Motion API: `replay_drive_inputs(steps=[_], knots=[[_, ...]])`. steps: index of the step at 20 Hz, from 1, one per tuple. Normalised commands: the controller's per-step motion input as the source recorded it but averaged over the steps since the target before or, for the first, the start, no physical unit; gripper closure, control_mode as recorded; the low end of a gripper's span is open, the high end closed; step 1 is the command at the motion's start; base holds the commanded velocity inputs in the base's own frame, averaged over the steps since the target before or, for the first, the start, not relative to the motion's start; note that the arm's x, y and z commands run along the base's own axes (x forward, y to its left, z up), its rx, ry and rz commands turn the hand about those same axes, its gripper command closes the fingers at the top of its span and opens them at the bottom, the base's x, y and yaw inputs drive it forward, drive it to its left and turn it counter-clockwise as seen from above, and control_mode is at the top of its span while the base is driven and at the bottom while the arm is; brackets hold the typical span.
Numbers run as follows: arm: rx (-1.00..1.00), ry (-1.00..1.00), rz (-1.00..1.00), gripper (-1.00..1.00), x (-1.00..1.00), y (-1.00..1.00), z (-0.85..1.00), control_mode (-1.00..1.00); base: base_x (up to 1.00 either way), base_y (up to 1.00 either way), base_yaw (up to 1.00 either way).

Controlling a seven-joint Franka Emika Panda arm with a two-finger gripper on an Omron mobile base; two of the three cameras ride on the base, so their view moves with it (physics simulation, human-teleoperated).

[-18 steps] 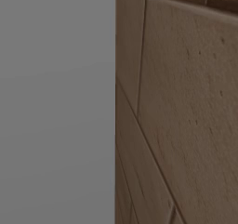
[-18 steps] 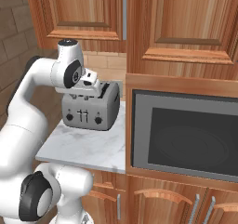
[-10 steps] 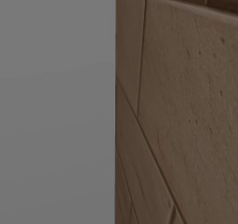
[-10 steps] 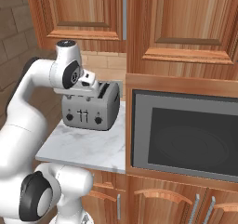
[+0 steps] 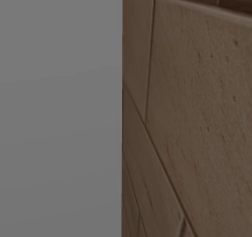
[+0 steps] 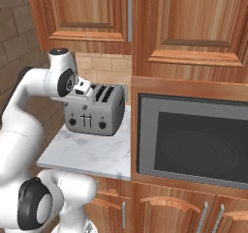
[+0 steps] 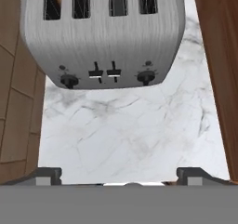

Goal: Start the toaster. Once the lever pops up, take the bread to the plate on the dining counter.

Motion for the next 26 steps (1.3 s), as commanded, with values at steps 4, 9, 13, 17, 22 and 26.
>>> replay_drive_inputs(steps=[4, 9, 13, 17, 22, 26], knots=[[0.00, 0.00, -0.08, -1.00, 0.10, 0.13, -0.08, -1.00, 0.00, 0.00, 0.00], [0.00, 0.00, 0.00, -1.00, 0.00, 0.02, -0.05, -1.00, 0.00, 0.00, 0.00], [0.00, 0.00, -0.01, -1.00, 0.11, 0.13, -0.27, -1.00, 0.00, 0.00, 0.00], [0.00, 0.00, 0.00, -1.00, 0.10, 0.00, -0.37, -1.00, 0.00, 0.00, 0.00], [0.00, -0.01, 0.00, -1.00, 0.05, 0.00, -0.29, -1.00, 0.00, 0.00, 0.00], [0.00, -0.03, 0.00, -1.00, 0.06, 0.00, -0.22, -1.00, 0.00, 0.00, 0.00]])
